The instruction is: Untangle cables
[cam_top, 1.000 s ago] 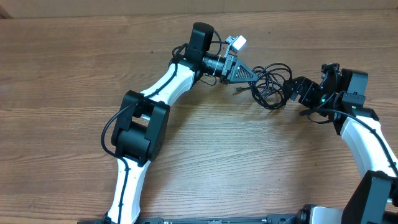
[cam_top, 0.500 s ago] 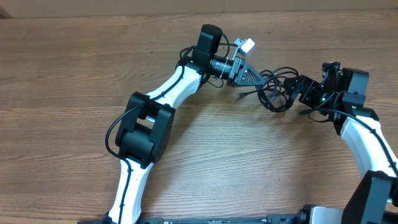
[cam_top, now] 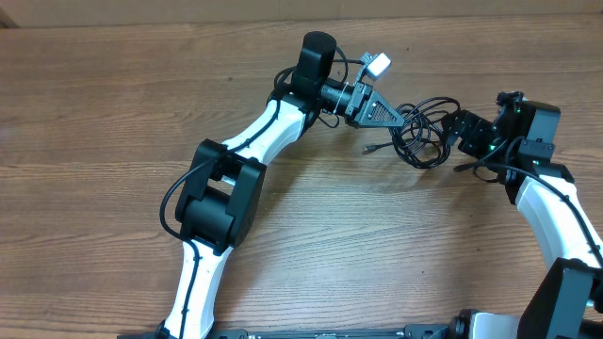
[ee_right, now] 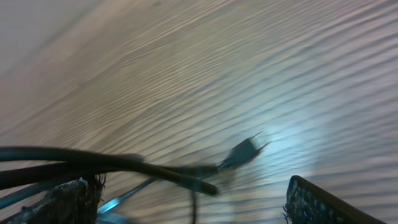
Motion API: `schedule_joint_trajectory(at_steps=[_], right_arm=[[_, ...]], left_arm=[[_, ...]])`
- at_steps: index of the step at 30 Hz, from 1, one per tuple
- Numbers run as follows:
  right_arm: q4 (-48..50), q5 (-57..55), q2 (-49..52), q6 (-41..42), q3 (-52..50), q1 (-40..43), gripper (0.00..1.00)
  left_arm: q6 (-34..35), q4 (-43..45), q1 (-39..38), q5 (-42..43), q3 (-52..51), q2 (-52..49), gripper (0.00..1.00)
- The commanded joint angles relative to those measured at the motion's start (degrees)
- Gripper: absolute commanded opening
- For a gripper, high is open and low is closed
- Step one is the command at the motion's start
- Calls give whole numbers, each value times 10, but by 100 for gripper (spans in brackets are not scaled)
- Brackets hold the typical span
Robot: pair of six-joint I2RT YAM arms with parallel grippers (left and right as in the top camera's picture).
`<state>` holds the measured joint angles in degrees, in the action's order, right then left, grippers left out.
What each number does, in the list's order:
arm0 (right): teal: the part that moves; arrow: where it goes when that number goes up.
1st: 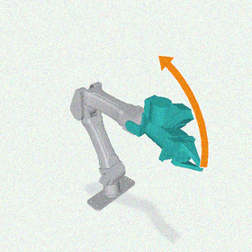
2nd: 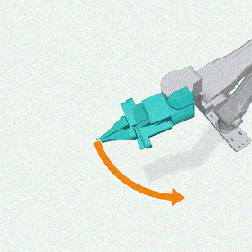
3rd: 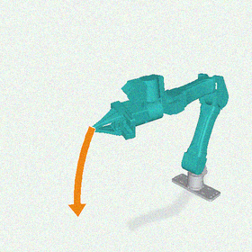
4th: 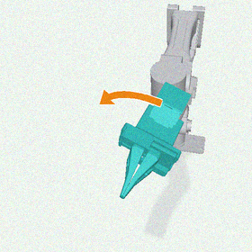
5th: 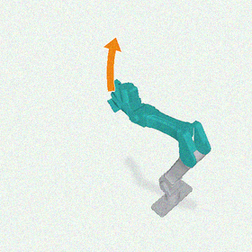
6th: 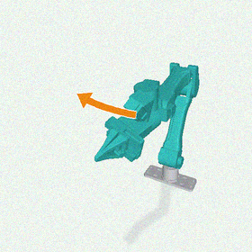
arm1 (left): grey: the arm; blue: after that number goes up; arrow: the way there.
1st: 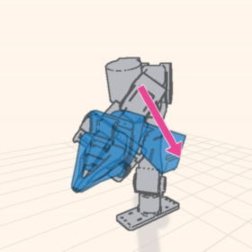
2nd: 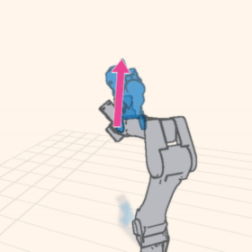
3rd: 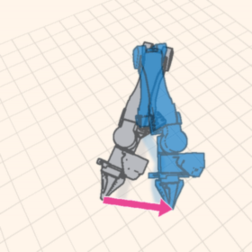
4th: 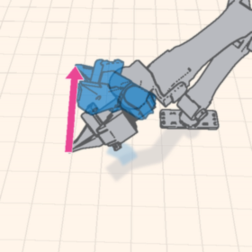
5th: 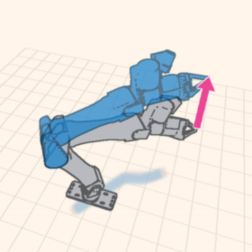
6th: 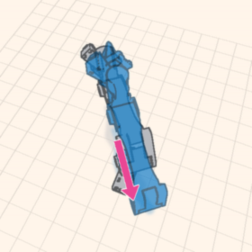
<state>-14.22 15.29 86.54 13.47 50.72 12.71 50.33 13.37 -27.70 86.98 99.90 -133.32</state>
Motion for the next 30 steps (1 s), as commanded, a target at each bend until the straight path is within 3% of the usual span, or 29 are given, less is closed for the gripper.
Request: schedule_joint_trajectory(at_steps=[1, 6, 13, 21, 30], right_arm=[[7, -117, 3, 2, 10, 3, 93], [7, -184, 3, 2, 10, 5, 93], [-24, -184, 3, 45, 10, 23, 93], [-104, -73, 3, 46, 10, 25, 89], [-160, 105, 3, 45, 10, 25, 86]], left_arm=[[21, 4, -5, 36, 1, -3, 4], [25, 4, -5, 36, 1, -3, 4], [24, 4, 2, 36, 1, -3, 4], [28, 4, 16, 33, 1, -3, 4], [92, 4, 37, -30, 1, -3, 4]])
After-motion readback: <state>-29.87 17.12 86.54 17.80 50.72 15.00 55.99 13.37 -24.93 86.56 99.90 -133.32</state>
